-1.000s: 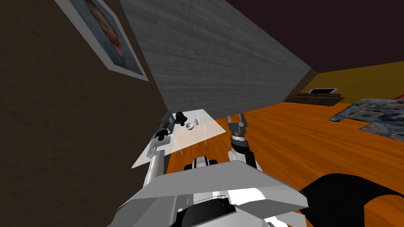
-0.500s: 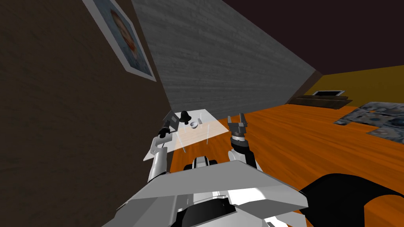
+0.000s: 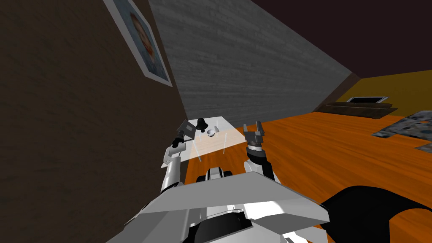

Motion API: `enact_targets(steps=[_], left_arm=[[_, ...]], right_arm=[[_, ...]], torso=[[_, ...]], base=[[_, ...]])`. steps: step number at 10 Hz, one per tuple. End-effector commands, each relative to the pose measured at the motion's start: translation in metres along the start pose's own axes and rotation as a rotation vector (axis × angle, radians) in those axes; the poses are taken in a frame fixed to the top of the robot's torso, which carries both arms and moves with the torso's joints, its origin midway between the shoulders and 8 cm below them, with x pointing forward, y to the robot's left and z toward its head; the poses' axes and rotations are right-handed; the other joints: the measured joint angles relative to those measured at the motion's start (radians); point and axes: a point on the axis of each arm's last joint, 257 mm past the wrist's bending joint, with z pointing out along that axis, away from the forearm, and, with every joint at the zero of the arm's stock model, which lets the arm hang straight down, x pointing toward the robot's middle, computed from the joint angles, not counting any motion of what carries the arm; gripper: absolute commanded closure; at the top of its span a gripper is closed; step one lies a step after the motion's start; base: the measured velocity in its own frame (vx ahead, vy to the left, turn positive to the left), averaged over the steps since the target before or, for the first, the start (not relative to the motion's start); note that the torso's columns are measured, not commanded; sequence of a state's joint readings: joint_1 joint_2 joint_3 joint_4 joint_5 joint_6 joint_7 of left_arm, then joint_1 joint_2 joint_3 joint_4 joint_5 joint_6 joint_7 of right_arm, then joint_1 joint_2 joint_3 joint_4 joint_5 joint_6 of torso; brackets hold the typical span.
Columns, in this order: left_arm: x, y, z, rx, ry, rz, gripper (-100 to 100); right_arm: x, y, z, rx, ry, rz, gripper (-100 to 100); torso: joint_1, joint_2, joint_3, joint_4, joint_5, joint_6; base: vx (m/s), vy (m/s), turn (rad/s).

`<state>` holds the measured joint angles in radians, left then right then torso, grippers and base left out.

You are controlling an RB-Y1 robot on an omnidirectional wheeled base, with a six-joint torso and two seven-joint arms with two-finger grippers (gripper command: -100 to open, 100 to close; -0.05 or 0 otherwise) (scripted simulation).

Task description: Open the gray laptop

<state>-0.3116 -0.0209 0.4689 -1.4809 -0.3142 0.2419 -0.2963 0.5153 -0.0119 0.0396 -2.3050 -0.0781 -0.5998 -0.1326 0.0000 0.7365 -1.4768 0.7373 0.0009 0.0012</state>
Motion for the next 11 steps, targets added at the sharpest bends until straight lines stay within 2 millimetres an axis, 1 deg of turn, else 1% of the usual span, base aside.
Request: enact_targets(steps=[1,3,4,5,6,7,9,11], left_arm=[[0.018,0.011,0.001,-0.025,0.035,-0.12,100],[0.03,0.018,0.003,-0.044,0.059,-0.207,100],[0.025,0.016,0.003,-0.038,0.051,-0.175,100],[0.037,0.026,0.002,-0.051,0.07,-0.264,100],[0.042,0.03,0.001,-0.056,0.078,-0.305,100],[0.034,0.018,0.003,-0.057,0.069,-0.27,-100],[0.029,0.008,0.005,-0.058,0.065,-0.27,-100],[0.024,-0.002,0.006,-0.06,0.061,-0.27,-100]], right_arm=[[0.0,0.0,0.0,0.0,0.0,0.0,0],[0.0,0.0,0.0,0.0,0.0,0.0,0],[0.0,0.0,0.0,0.0,0.0,0.0,0],[0.0,0.0,0.0,0.0,0.0,0.0,0],[0.0,0.0,0.0,0.0,0.0,0.0,0],[0.0,0.0,0.0,0.0,0.0,0.0,0],[0.0,0.0,0.0,0.0,0.0,0.0,0],[0.0,0.0,0.0,0.0,0.0,0.0,0]], torso=[[0.0,0.0,0.0,-0.001,0.0,0.0],[0.0,-0.001,-0.001,0.0,-0.001,0.0],[0.0,0.0,0.0,0.001,-0.001,0.0],[-0.003,0.002,0.001,0.002,-0.002,-0.001],[-0.002,0.003,0.002,0.002,-0.002,0.0],[0.001,0.004,0.002,0.002,-0.001,-0.001],[-0.003,0.003,0.002,0.001,-0.002,-0.001],[-0.001,0.002,0.001,0.001,-0.002,-0.001]], base=[[-0.009,0.071,0.054],[0.001,0.067,0.048],[0.0,0.03,0.008],[0.002,0.046,-0.001],[-0.017,0.091,-0.012],[-0.027,0.052,-0.042],[-0.024,0.0,-0.02],[-0.019,-0.003,-0.023]])
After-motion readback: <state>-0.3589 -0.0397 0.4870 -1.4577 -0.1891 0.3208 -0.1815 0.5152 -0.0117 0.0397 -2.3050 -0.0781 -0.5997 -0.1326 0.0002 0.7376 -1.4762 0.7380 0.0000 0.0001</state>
